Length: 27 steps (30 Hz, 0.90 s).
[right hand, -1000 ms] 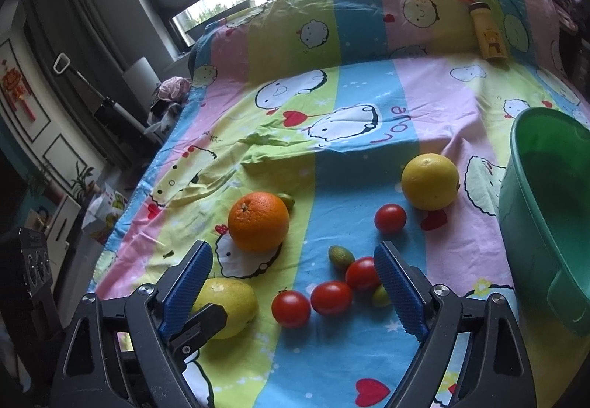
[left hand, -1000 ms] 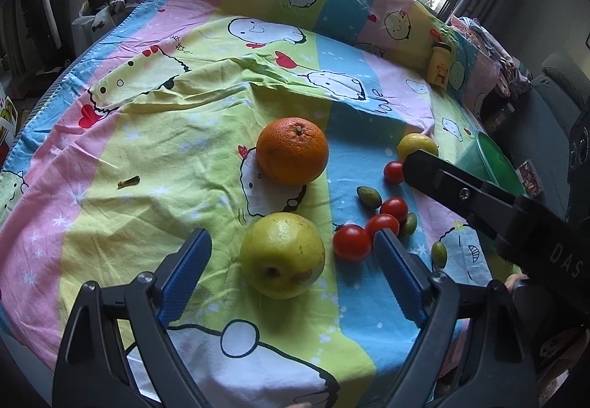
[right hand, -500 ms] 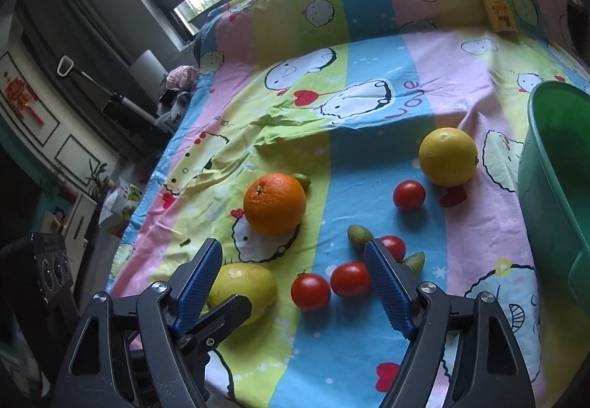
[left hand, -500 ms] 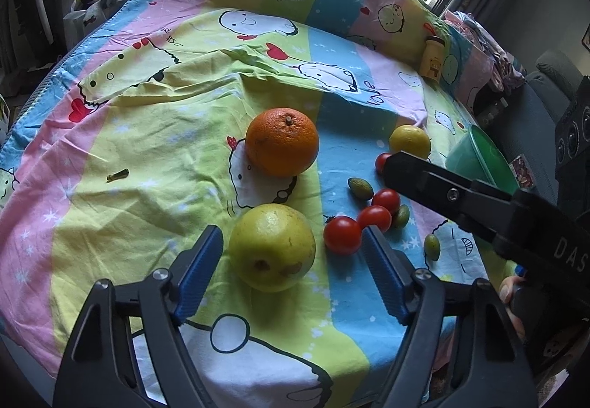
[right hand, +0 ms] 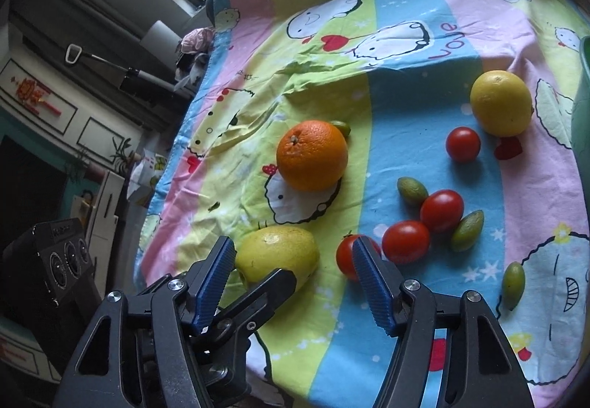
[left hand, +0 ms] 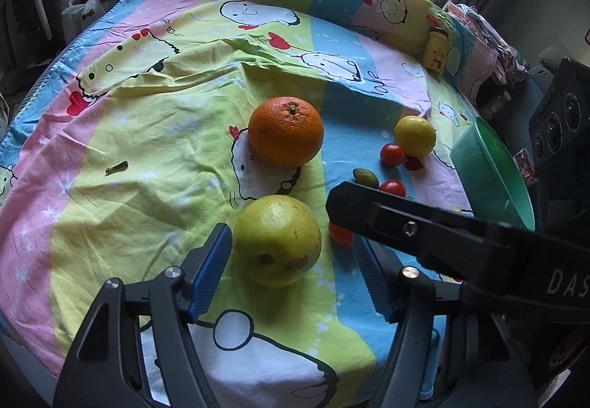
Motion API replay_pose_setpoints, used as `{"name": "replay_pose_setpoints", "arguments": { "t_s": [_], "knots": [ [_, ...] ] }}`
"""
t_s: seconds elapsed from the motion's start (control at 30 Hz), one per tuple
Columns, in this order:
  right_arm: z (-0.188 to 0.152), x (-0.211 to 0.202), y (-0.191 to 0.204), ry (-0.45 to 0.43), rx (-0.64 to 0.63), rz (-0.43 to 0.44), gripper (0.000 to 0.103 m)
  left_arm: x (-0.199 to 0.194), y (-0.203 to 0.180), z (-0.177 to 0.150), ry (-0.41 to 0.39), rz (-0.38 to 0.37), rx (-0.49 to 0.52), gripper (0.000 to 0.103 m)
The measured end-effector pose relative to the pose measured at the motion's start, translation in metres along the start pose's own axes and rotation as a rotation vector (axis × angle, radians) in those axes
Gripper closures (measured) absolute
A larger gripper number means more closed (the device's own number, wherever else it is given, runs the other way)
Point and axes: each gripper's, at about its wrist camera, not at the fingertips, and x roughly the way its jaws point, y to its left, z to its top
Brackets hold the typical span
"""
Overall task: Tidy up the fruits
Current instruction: 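Close the right gripper around the yellow-green pomelo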
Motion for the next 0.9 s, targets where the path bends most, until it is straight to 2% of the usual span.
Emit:
{"name": "replay_pose_setpoints", "arguments": {
  "t_s": [0.2,0.37,0.6,0.9],
  "knots": [
    [-0.002,0.017,0.000,0.066,0.036,0.025,0.034,0.003,-0.001,-0.001,0.010,0.000,0.007,0.037],
    [-0.001,0.027,-0.001,0.103,0.059,0.052,0.034,0.002,-0.003,-0.002,-0.018,0.021,0.026,0.041],
    [-0.001,0.042,0.000,0.160,0.087,0.055,0.034,0.005,0.003,0.000,-0.011,0.042,0.014,0.049],
    [0.000,0.052,0.001,0.177,0.109,0.036,0.034,0.009,0.007,-0.001,-0.001,0.034,-0.001,0.048]
  ]
}}
